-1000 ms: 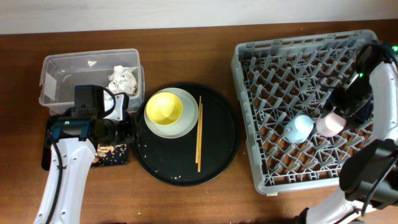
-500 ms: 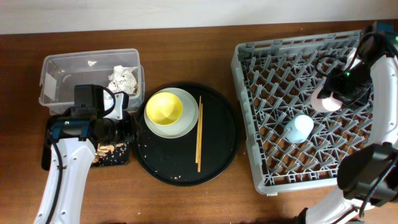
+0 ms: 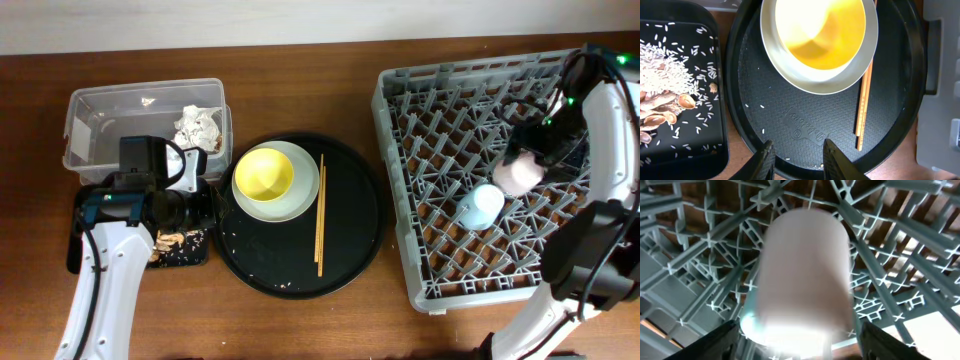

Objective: Sort waste into correct bins and load items into the dishwasher rack

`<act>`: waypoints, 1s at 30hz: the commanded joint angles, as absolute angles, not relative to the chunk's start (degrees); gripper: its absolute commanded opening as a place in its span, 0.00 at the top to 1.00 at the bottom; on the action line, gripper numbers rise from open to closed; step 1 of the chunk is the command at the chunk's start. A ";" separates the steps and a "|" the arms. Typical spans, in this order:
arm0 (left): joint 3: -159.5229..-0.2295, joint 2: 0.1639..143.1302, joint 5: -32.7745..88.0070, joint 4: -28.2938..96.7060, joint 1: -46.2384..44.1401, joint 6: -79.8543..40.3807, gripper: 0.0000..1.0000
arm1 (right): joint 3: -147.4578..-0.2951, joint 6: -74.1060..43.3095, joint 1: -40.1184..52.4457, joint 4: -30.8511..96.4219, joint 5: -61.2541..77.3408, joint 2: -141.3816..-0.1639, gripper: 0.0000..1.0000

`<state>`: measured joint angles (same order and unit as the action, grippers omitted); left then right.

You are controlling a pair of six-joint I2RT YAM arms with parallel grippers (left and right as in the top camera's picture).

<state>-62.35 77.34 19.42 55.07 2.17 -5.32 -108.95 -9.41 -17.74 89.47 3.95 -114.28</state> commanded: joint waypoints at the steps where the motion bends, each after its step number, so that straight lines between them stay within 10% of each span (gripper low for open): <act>1: -62.39 76.49 19.22 54.98 2.42 -4.21 0.69 | -109.51 -9.85 -17.63 89.32 3.18 -114.91 0.04; 11: -62.39 76.49 17.54 55.37 2.42 -4.21 0.68 | -109.51 -7.70 -17.63 90.21 3.33 -114.91 0.01; 20: -62.39 76.49 3.75 63.59 2.44 -8.47 0.40 | -109.58 -3.14 -13.47 91.33 11.97 -100.60 0.01; 30: -62.39 74.87 1.69 69.56 14.20 -13.26 0.29 | -109.56 -12.08 22.11 77.69 12.60 -103.22 0.01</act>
